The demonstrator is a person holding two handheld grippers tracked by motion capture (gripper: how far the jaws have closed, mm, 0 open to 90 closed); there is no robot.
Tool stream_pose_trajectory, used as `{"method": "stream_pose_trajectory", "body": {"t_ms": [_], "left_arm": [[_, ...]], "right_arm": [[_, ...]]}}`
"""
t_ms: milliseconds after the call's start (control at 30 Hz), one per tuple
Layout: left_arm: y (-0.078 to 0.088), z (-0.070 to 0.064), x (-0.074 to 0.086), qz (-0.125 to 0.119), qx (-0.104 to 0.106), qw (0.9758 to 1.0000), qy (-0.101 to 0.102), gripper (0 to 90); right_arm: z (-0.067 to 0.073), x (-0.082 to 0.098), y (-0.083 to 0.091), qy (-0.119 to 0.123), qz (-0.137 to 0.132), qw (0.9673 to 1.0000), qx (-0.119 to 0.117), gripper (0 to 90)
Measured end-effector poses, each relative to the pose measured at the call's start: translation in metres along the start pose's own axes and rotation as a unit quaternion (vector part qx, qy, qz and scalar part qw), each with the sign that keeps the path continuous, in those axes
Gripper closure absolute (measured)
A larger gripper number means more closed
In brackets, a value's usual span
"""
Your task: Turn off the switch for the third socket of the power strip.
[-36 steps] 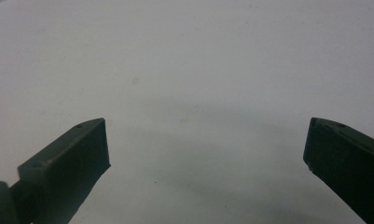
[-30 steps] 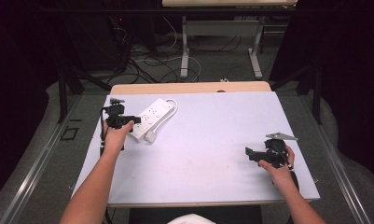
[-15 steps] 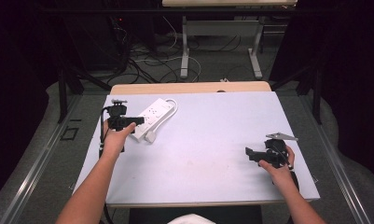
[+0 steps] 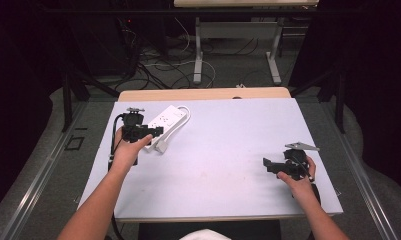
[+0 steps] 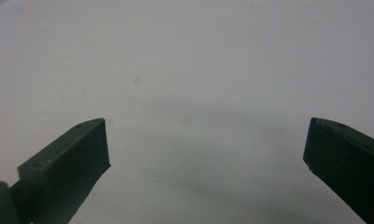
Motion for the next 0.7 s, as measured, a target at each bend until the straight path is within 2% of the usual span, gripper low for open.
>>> {"method": "stream_pose_trajectory", "body": {"t_ms": [100, 200, 400, 500, 567, 700], "left_arm": [[0.002, -0.006, 0.0, 0.006, 0.011, 0.9999, -0.01, 28.5], [0.001, -0.013, 0.0, -0.002, 0.015, 0.9997, -0.019, 24.9], [0.002, -0.022, 0.001, -0.012, -0.003, 0.9986, -0.052, 16.2], [0.004, -0.025, 0.003, -0.009, -0.005, 0.9981, -0.06, 15.7], [0.004, -0.028, 0.004, -0.012, -0.003, 0.998, -0.062, 10.9], [0.005, -0.03, 0.009, -0.021, 0.001, 0.9972, -0.072, 6.9]], "right_arm": [[0.0, 0.0, 0.0, 0.0, 0.0, 1.0, 0.0, 0.0], [0.0, 0.0, 0.0, -0.001, 0.0, 1.0, 0.0, 0.0], [0.0, 0.0, 0.0, 0.0, 0.0, 1.0, 0.0, 0.0], [0.001, 0.0, 0.0, -0.001, 0.001, 1.0, 0.0, 0.0], [0.001, 0.0, 0.001, -0.002, 0.0, 1.0, -0.001, 0.0], [0.001, 0.001, 0.001, -0.002, 0.001, 1.0, -0.001, 0.0]]}}
Point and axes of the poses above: each handheld gripper's, and its own axes: y roughly backward along the jaws, x roughly out of its underside, z roughly to its left, the point moved 2 cm from there along -y, roughly forward along the jaws, and after that the axes turned 10 degrees about -y, right-handed, at the moved point
